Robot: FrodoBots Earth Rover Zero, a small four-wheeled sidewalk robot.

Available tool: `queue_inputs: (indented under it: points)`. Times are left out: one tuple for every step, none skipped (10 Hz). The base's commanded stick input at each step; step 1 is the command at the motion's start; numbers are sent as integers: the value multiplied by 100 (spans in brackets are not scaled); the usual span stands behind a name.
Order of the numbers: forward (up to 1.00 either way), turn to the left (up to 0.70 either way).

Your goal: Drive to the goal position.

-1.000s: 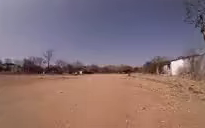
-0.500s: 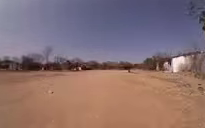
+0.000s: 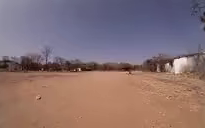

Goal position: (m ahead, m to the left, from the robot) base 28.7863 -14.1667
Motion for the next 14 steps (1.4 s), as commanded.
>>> queue_inputs:
  points:
    - [100,0]
    - [100,0]
    - [100,0]
    - [100,0]
    - [100,0]
    - [100,0]
    - [100,0]
    - [100,0]
    - [100,0]
    - [100,0]
    - [100,0]
    - [100,-13]
    - [100,-31]
    - [100,-24]
